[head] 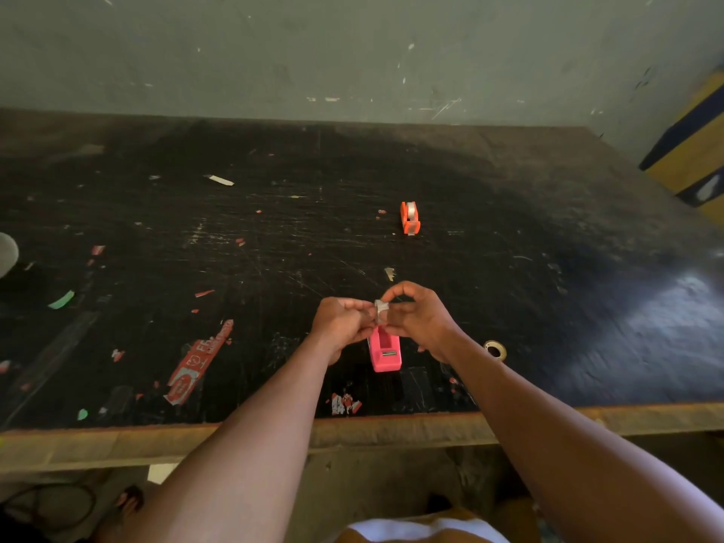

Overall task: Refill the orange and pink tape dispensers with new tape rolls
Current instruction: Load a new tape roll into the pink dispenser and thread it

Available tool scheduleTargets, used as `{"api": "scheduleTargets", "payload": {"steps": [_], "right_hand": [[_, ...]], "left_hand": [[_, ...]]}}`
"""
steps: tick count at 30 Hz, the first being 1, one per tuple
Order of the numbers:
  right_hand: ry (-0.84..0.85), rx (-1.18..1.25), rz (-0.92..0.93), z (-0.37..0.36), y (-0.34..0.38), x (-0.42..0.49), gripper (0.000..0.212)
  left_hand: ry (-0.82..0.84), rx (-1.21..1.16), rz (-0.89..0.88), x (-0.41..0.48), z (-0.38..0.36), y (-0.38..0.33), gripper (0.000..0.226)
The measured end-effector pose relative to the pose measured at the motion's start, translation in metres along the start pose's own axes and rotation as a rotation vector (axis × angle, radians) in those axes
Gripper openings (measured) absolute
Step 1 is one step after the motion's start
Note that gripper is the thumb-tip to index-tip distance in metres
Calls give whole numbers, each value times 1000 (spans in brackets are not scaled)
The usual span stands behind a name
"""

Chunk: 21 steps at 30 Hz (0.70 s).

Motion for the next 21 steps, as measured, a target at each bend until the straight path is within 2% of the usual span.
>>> {"api": "scheduleTargets", "payload": {"steps": [10,15,19,21], "right_hand": [[-20,23,-39,5,-1,-1,7],[-48,58,-119,9,-9,0,17],[-22,57,-116,11,-9,-2,15],[-1,79,-115,12,-8,-5,21]], "left_hand": [[17,-6,13,0,-4,1,18],[11,-60,47,1,-6,3,14],[33,-66,54,0,-9,0,18],[50,-83,44,-1,-11,-3,22]]}}
Point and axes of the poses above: each hand's wrist, its own x-axis towards the middle knuckle, its own z-axis out of the back of the hand, y = z × x, the point moved 8 cm from there along x, towards the middle knuckle, and after that the axes turned 1 degree about x, right-handed, at the moved point
